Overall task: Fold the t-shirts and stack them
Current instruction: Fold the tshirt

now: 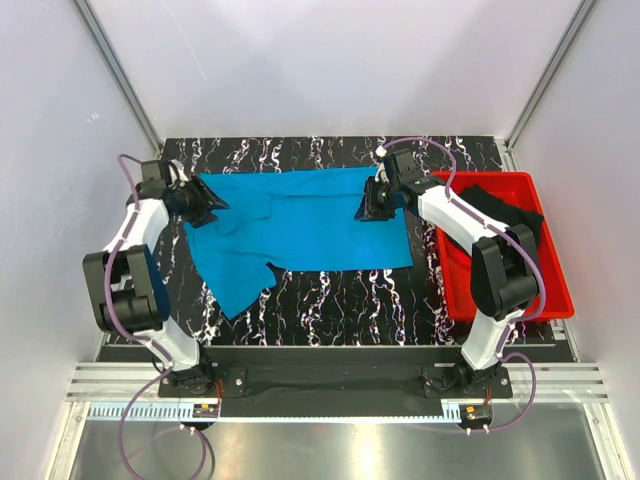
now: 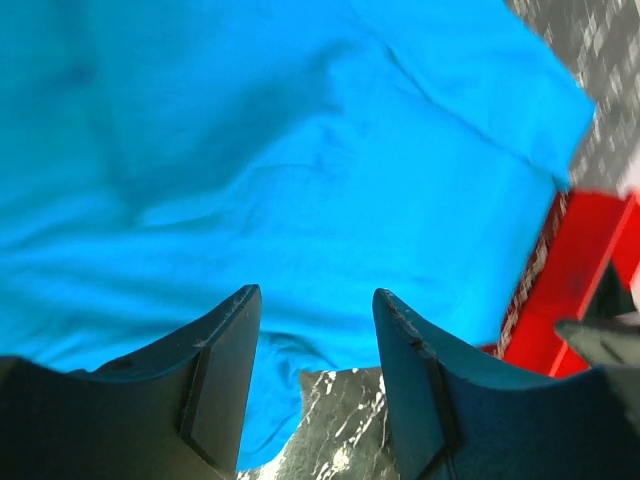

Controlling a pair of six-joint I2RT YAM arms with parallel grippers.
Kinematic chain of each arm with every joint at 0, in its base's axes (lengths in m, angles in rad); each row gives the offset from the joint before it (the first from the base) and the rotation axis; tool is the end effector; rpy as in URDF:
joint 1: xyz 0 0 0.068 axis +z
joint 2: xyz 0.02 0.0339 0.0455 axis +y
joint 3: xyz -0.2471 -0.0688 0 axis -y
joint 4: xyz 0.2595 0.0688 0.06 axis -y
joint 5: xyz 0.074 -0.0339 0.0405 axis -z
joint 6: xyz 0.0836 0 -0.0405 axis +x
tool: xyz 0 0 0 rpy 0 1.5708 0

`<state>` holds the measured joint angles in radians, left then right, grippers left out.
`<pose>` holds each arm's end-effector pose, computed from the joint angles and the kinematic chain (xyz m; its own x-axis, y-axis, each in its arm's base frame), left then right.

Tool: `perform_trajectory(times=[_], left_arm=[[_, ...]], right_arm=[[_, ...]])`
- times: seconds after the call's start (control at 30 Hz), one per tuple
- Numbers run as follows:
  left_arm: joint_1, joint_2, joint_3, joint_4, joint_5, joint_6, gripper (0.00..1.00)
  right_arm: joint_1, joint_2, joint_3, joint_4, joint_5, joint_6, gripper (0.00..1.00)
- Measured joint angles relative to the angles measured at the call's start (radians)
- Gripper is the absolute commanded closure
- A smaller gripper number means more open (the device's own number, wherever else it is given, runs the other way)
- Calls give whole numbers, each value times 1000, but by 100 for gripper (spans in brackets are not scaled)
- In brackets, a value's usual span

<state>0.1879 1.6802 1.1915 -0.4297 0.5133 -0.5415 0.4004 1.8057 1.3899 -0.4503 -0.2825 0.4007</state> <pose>0.3942 0.0332 0.1736 -0.7360 -0.5970 -0.3191 -0.2908 0.7046 -0.6473 0.3953 0.1926 0.1863 -0.8569 0.0441 -0.5137 -0.2242 0.8654 0.4482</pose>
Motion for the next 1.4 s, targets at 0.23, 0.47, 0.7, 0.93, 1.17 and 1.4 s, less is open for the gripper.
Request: perform_trajectory(times=[0.23,0.47,0.7,0.93,1.17,1.4], left_arm=[[50,-109,6,-70,-145,-28,48],[14,8,21,-46,-129,-39,53],[10,118,166,-55,-128,-5,59],[19,216,209,-31,-125,-5,60],[36,267,209,-31,-125,-5,60],[41,303,230,-31,-124,-5,60]], right_arm=[[0,0,0,0,0,1,70],[15,69,55,42,-42,34,54],[111,329,292,210,-108,151,49],[194,579,507,392,-132,311,48],[230,792,740,457,-129,403,61],[237,845,777,455,-121,443,62]])
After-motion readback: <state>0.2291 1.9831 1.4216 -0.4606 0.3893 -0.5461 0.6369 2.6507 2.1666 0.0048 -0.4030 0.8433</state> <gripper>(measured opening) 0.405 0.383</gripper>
